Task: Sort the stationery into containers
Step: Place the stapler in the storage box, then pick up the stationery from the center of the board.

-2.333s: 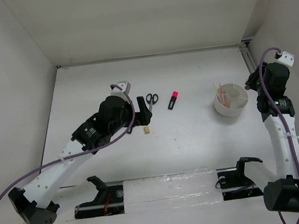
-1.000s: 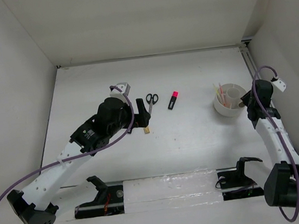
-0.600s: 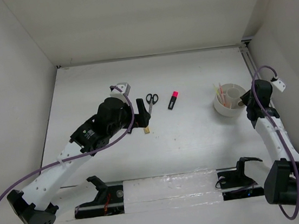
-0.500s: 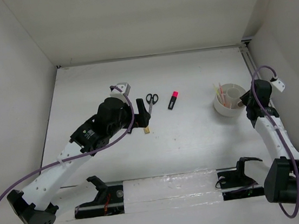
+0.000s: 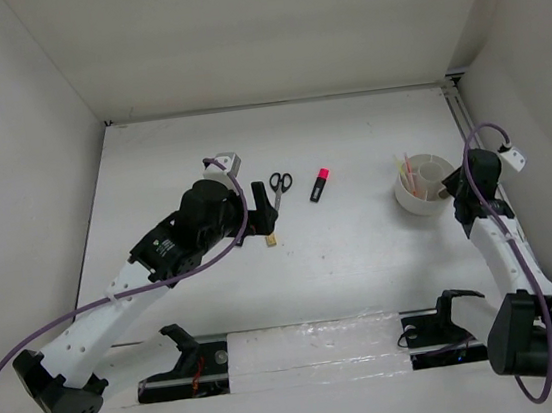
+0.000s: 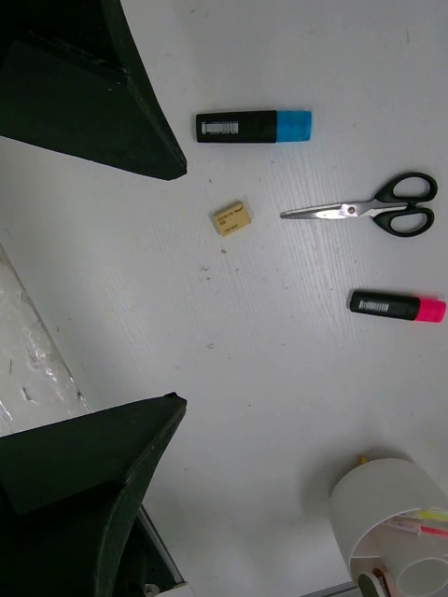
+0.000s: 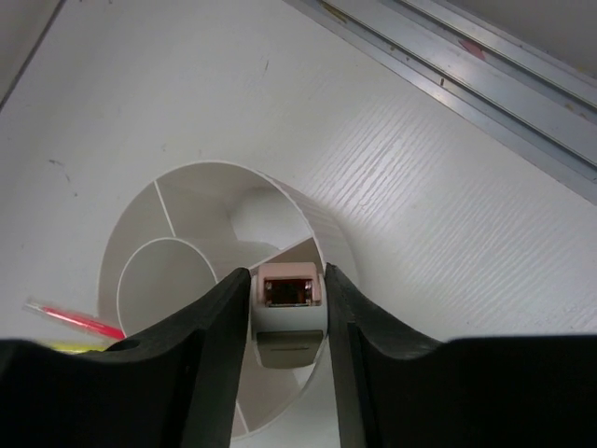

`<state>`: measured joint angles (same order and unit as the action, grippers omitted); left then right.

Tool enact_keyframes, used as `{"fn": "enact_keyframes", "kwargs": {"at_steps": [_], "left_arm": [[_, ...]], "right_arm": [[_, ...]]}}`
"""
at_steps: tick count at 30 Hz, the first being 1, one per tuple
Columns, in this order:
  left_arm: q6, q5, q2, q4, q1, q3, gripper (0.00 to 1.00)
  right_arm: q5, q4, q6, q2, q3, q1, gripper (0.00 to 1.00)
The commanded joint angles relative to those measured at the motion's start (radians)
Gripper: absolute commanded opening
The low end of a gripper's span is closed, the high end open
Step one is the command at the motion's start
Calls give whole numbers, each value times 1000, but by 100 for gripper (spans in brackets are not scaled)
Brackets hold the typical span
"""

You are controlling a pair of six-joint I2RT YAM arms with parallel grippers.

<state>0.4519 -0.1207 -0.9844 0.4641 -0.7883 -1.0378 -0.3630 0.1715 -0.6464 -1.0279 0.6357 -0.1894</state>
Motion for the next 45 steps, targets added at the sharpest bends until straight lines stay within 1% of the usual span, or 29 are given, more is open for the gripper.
{"fn": "enact_keyframes", "kwargs": {"at_steps": [1, 2, 3, 4, 5, 6, 7, 9, 12, 15, 17, 19, 20, 21, 22, 23, 25, 28, 29, 30, 31, 33, 34, 36, 37, 39, 41, 45], "left_arm": [[-15, 4, 16, -7, 0, 21, 100], [-15, 4, 16, -7, 0, 21, 100], [-15, 4, 16, -7, 0, 21, 100], [-15, 4, 16, -7, 0, 21, 100], [-15, 4, 16, -7, 0, 21, 100], [-15, 4, 16, -7, 0, 21, 100], [-15, 4, 16, -7, 0, 21, 100], [-15, 4, 7, -7, 0, 21, 100], [-5, -5, 7, -7, 0, 21, 100], [24, -48, -11, 5, 0, 12, 100], [40, -72, -23, 24, 0, 12, 100], [79, -121, -63, 44, 0, -13, 100], [91, -132, -77, 59, 0, -13, 100], [100, -132, -92, 59, 9, -24, 100], [109, -132, -123, 68, 9, -33, 100], [126, -132, -138, 77, 9, -33, 100], [136, -132, -175, 77, 9, -33, 100], [186, -145, -227, 77, 9, -33, 100], [198, -145, -241, 77, 9, -33, 100], [212, -145, -253, 77, 9, -24, 100], [252, -161, -263, 77, 9, -24, 100], [309, -224, -263, 90, 9, -15, 100], [353, -267, -263, 102, 9, -15, 100], [353, -267, -275, 102, 9, -15, 100], [340, -249, -289, 91, 9, -28, 100], [328, -202, -348, 91, 9, -66, 98], [327, -201, -387, 102, 9, -77, 98], [350, -192, -476, 91, 9, -77, 91]], "right_arm": [[-21, -53, 13, 43, -5, -1, 45], [-21, -53, 13, 43, -5, -1, 50], [-21, -53, 13, 57, -5, -1, 60], [-8, -53, 24, 57, -5, -1, 66], [-8, -53, 24, 71, -5, 8, 69], [-8, -53, 24, 71, -5, 8, 81], [-8, -53, 33, 84, -5, 18, 84], [-8, -63, 33, 97, -5, 18, 86], [22, -52, 33, 135, -5, 18, 87], [56, -52, 65, 202, -5, 59, 88], [56, -52, 89, 247, 16, 134, 88], [23, -27, 129, 256, 33, 201, 88], [9, -18, 143, 265, 45, 275, 88], [-7, -6, 152, 265, 73, 310, 88], [-20, 25, 175, 249, 90, 346, 88], [-31, 40, 188, 238, 108, 407, 88], [-57, 107, 206, 203, 166, 464, 87], [-73, 123, 247, 193, 202, 554, 87], [-54, 123, 261, 193, 202, 573, 84], [10, 123, 270, 193, 202, 603, 82], [44, 123, 271, 158, 220, 619, 79], [70, 132, 266, 118, 229, 672, 78], [38, 132, 237, 83, 229, 753, 78], [-32, 147, 214, 54, 229, 836, 78], [-115, 160, 196, 45, 229, 888, 78], [-134, 160, 180, 35, 219, 898, 78], [-134, 160, 171, 48, 219, 898, 78], [-148, 169, 171, 92, 219, 909, 78]]}}
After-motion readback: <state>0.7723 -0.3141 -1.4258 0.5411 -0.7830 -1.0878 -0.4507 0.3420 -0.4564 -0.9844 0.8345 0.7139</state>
